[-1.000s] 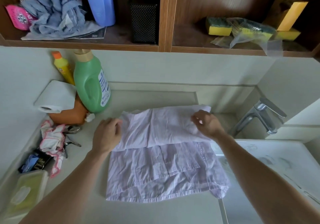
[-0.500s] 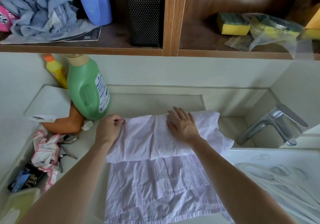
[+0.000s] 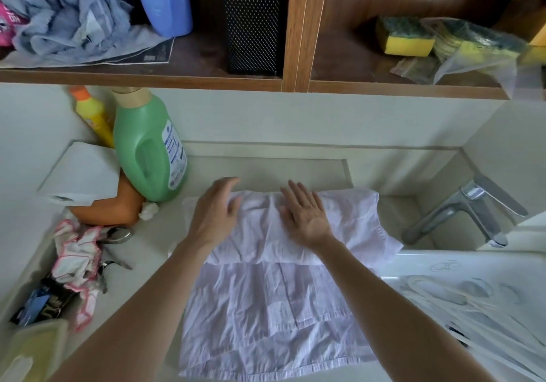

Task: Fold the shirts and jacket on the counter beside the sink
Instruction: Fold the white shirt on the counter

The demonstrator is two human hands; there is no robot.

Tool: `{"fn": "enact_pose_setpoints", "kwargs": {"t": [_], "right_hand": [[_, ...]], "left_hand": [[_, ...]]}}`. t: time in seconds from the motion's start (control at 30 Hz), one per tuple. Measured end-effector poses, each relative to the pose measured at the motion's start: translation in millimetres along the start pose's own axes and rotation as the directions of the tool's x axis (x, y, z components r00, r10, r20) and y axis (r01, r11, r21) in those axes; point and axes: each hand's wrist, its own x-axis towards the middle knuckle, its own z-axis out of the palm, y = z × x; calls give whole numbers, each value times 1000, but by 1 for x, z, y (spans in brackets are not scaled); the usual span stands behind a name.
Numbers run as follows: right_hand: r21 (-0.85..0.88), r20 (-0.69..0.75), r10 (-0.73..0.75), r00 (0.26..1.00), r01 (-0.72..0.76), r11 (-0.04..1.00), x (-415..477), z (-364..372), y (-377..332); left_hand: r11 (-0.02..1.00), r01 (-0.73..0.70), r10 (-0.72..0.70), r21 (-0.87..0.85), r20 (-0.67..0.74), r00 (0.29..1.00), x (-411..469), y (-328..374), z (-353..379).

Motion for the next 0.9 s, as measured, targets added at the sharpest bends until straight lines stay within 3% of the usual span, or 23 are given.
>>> {"fn": "enact_pose_setpoints", "kwargs": {"t": [0.03, 0.1, 0.2, 0.27, 0.37, 0.47, 0.53, 0.63, 0.7, 0.73, 0.8, 0.9], "right_hand": [[-6, 21, -43, 999, 44, 999, 0, 2, -7], [-75, 112, -25, 993, 33, 997, -5, 3, -1], [-243, 113, 200, 973, -168, 955, -27, -6, 52], [-277, 93, 376, 922, -339, 899, -42, -15, 92], [-209, 198, 586, 786, -551, 808, -45, -26, 126], [-33, 293, 680, 672, -704, 710, -38, -32, 135], [49, 295, 694, 657, -735, 676, -37, -33, 133], [20, 168, 654, 738, -666, 746, -36, -41, 127], [-204, 77, 461, 884, -439, 875, -26, -50, 123], [-294, 113, 322, 940, -278, 915, -17, -55, 120], [-341, 296, 124, 947, -16, 940, 1, -62, 107], [-346, 445, 152, 883, 13, 938, 22, -65, 96]], "left_hand": [[997, -14, 6, 73, 108, 994, -3, 2, 10], [947, 38, -141, 320, 305, 942, -20, -7, 25], [849, 78, -272, 523, 306, 913, -57, -39, 27], [850, 68, -245, 523, 278, 929, -68, -50, 24], [873, 113, -269, 475, 274, 923, -66, -49, 21], [894, 145, -263, 423, 234, 936, -65, -50, 21], [913, 208, -298, 350, 229, 927, -63, -57, 21], [935, 273, -325, 226, 240, 915, -50, -65, 14], [934, 269, -332, 235, 295, 896, -37, -67, 4], [931, 242, -328, 274, 333, 884, -29, -67, -2], [915, 172, -324, 365, 408, 853, -17, -63, -8], [897, 188, -377, 399, 471, 798, -2, -53, -6]]}}
